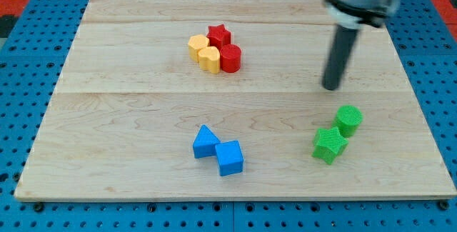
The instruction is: Push the green circle into the blue cube
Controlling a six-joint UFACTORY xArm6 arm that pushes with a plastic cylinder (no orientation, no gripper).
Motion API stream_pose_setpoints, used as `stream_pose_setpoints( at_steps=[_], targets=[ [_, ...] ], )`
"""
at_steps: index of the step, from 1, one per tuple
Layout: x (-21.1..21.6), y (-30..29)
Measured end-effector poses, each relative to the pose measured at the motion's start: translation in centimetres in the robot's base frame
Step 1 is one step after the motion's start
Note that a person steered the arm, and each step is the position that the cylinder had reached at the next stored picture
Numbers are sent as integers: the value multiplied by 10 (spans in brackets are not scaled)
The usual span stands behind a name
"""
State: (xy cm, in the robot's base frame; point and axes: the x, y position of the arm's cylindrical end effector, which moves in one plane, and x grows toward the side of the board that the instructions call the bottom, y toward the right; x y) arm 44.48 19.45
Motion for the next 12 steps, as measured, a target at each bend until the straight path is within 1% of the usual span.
stream_pose_setpoints(
  at_steps=[1,2,3,4,5,7,8,9,10,11,12],
  targets=[
    [31,9],
    [55,-23],
    [68,-22],
    [76,25],
    [99,22],
    [97,-94],
    [88,-129],
    [65,-122],
    [36,-131],
    [56,-168],
    [61,-168]
  ],
)
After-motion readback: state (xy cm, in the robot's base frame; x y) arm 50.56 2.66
